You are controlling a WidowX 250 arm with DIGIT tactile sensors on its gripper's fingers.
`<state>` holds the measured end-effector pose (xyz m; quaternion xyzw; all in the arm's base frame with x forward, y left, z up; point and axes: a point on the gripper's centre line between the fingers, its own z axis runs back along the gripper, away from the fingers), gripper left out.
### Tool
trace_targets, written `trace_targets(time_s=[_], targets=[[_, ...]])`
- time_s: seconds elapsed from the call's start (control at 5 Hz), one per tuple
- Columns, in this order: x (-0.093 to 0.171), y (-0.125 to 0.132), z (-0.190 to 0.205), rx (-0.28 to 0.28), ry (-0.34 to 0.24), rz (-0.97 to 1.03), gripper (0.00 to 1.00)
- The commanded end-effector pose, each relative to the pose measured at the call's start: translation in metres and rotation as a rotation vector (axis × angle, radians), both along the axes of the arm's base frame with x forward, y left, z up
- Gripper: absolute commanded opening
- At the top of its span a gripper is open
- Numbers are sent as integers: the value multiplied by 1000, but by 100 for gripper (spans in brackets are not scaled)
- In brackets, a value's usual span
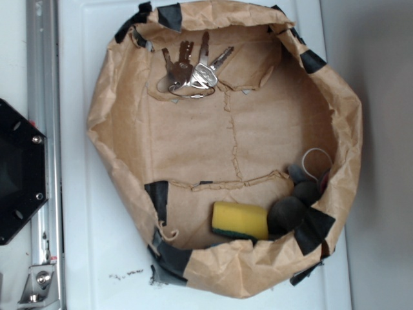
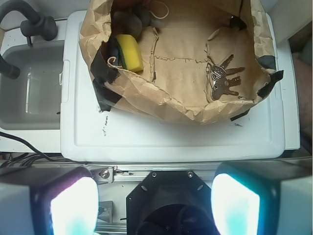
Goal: Grab the silver keys.
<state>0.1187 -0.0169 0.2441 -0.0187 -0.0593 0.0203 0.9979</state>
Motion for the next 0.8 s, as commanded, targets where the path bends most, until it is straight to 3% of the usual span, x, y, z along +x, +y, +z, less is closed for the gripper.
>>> trace_targets(time_s=[0.0, 0.2, 0.4, 0.6], targets=[[0, 0, 0, 0, 0, 0, 100], [50, 18, -7, 2, -86, -32, 100], [93, 37, -23, 2, -105, -102, 100], [120, 50, -48, 4, -55, -108, 100]])
